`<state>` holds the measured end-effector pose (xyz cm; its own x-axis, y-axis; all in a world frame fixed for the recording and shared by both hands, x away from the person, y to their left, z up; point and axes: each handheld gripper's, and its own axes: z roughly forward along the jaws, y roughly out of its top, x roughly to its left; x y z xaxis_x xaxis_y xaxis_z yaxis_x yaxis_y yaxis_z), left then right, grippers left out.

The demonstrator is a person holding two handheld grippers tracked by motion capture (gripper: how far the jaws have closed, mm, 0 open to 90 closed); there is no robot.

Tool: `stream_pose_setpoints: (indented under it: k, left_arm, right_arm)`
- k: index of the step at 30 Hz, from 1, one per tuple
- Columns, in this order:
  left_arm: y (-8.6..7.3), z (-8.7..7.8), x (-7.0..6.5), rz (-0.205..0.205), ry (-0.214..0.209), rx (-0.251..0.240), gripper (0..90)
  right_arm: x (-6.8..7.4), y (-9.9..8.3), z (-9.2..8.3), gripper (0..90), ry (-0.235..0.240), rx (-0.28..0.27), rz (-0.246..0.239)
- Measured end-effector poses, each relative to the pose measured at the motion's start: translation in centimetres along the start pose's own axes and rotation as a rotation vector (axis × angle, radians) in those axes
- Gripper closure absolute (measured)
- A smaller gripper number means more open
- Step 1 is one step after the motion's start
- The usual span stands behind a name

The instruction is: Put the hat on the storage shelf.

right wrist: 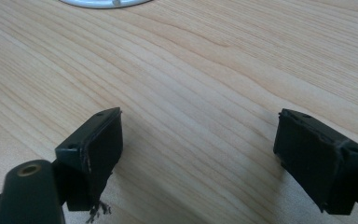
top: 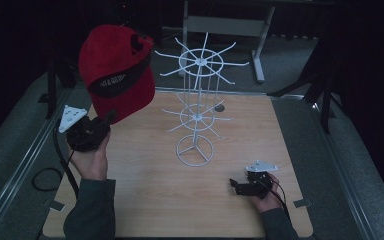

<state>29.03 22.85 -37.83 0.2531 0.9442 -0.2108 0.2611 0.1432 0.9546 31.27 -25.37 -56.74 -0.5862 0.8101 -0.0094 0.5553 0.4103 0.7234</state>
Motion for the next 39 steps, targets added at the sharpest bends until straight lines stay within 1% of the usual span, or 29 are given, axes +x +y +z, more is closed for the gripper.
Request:
stream_pose_setpoints:
  k: [6, 9, 18, 19, 31, 39]
  left_arm:
    - [0.5, -0.1, -0.3, 0.005, -0.009, -0.009, 86.1]
    - [0.7, -0.3, -0.5, 0.009, -0.020, -0.016, 86.1]
    - [1.0, -0.4, -0.6, 0.010, -0.025, -0.023, 86.1]
    - [1.0, -0.4, -0.6, 0.006, -0.031, -0.027, 86.1]
    - [1.1, -0.7, -0.8, 0.003, -0.052, -0.044, 86.1]
    - [1.1, -0.8, -1.0, 0.012, -0.068, -0.050, 86.1]
  right_arm:
    - [0.0, 0.0, 0.0, 15.3, 0.001, -0.001, -0.002]
    - [0.0, 0.0, 0.0, 15.3, 0.001, 0.000, -0.002]
    - [0.0, 0.0, 0.0, 15.3, 0.001, 0.000, -0.002]
    - [0.0, 0.0, 0.0, 15.3, 0.001, 0.000, -0.002]
    - [0.0, 0.0, 0.0, 15.3, 0.001, 0.000, -0.001]
    - [0.0, 0.0, 0.0, 15.3, 0.001, 0.000, -0.002]
